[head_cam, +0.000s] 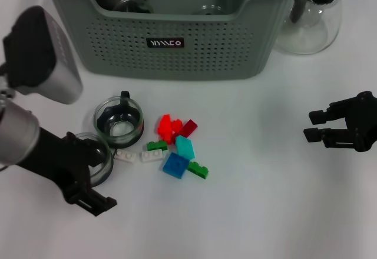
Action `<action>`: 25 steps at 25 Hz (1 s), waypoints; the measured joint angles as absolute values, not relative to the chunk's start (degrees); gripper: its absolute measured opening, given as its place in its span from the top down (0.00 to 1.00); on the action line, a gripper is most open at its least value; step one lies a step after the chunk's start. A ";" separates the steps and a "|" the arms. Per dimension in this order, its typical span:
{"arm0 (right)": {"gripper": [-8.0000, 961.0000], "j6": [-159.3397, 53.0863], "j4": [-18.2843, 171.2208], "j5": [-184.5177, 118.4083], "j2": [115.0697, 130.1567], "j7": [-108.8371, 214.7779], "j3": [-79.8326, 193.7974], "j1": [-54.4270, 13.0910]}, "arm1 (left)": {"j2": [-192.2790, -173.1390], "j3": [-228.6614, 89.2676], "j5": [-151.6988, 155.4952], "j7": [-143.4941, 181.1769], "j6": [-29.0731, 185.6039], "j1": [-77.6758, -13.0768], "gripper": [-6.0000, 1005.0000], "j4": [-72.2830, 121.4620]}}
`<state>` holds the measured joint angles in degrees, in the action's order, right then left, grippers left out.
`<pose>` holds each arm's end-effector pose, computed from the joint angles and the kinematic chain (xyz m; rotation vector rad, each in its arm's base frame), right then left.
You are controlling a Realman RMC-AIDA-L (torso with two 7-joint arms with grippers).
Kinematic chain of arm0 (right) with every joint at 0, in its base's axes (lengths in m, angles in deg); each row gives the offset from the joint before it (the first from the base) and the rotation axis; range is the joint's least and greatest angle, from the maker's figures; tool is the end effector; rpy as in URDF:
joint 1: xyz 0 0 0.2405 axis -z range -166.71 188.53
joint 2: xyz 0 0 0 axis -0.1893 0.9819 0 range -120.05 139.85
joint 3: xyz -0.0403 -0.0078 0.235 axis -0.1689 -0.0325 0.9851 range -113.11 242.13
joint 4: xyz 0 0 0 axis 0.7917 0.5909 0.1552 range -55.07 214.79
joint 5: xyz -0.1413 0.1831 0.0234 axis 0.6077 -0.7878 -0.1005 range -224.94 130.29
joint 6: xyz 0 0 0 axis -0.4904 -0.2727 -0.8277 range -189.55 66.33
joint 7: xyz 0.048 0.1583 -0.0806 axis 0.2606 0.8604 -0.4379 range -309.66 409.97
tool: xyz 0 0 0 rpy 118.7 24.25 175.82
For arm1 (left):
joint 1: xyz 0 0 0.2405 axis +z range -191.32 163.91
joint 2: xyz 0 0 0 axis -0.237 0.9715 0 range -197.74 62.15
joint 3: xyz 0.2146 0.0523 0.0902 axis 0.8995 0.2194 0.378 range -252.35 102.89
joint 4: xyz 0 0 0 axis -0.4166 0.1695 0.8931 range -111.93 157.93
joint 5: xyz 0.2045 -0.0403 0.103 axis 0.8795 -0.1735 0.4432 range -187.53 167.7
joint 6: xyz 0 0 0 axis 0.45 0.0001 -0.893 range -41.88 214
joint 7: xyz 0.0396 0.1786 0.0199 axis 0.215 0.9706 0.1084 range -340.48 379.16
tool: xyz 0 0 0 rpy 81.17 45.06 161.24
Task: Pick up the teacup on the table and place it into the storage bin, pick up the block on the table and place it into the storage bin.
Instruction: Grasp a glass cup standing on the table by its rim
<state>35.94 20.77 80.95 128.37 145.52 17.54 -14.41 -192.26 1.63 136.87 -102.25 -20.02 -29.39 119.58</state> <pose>0.2625 0.3298 0.0100 -2.8830 0.7028 0.2141 -0.2055 0.2805 -0.0052 -2.8976 -0.6252 0.5426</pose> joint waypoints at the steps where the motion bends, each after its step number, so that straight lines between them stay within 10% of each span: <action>1: 0.55 35.68 21.18 81.14 128.33 145.50 17.62 -14.54 | -192.27 2.44 136.98 -102.41 -18.77 -29.17 0.11 118.91; 13: 0.55 35.43 22.46 81.91 127.98 145.43 17.76 -15.23 | -192.17 5.69 143.26 -106.89 -8.88 -31.12 0.18 107.91; 25: 0.55 35.40 22.56 82.28 127.94 145.43 18.61 -15.58 | -192.03 5.99 144.50 -107.60 -10.99 -31.70 0.56 110.08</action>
<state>35.40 22.56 82.28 127.94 145.43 18.61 -15.58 -192.03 5.99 144.50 -107.60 -10.99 -31.70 110.08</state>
